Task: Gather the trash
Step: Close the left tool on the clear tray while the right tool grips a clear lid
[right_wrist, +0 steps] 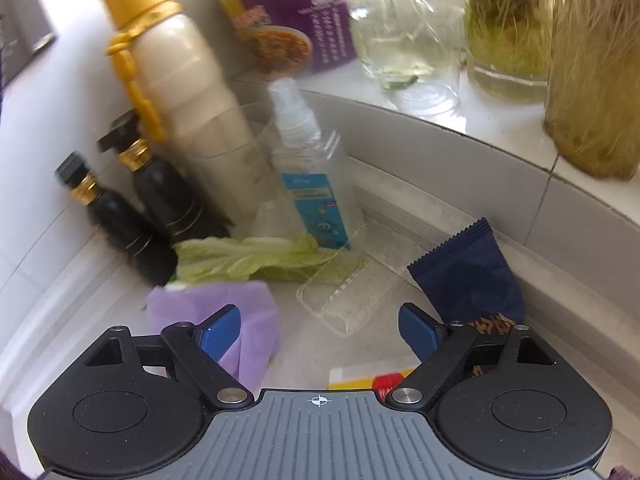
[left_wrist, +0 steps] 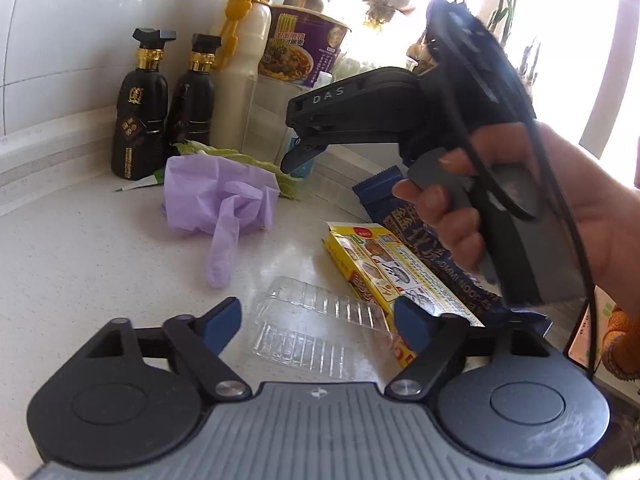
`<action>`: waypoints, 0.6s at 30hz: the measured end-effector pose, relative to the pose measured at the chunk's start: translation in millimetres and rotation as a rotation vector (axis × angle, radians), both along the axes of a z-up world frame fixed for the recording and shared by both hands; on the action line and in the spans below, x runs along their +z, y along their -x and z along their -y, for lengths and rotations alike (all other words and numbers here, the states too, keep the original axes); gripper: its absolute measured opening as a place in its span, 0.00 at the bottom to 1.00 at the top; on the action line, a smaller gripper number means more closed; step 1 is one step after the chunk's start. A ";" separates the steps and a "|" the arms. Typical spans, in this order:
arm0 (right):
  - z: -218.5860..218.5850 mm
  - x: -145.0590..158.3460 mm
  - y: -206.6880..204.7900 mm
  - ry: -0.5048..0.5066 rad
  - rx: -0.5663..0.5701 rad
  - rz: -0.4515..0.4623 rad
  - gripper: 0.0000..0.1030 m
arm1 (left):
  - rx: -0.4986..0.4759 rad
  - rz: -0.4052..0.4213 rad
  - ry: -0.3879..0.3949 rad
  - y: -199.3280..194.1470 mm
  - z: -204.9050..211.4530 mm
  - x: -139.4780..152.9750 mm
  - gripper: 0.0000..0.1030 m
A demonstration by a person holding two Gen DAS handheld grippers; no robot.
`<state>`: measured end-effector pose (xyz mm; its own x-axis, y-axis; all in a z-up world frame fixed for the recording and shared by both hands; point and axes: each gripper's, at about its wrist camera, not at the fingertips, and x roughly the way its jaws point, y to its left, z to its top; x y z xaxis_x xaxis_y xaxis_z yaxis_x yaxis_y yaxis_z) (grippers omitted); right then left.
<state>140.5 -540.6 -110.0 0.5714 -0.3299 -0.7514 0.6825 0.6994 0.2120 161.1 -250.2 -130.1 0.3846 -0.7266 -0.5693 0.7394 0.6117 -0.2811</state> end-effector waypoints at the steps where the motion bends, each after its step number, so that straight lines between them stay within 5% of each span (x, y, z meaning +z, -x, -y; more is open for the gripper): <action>1: 2.5 -1.6 -2.4 -0.011 -0.014 0.001 0.84 | 0.003 0.000 0.000 -0.2 -0.3 0.0 0.69; 6: 11.6 -11.0 -7.7 -0.068 -0.102 0.015 0.82 | 0.002 0.007 0.004 -1.4 -0.8 1.3 0.66; 8: 13.7 -14.5 -7.8 -0.090 -0.132 0.023 0.76 | 0.004 0.011 0.005 -2.0 -1.3 2.4 0.56; 15: 22.1 -25.5 -5.0 -0.145 -0.254 0.052 0.54 | 0.007 0.015 -0.003 -3.2 -1.6 5.9 0.45; 18: 23.2 -25.6 -4.8 -0.151 -0.265 0.068 0.52 | 0.006 0.023 -0.012 -3.1 -1.9 7.2 0.42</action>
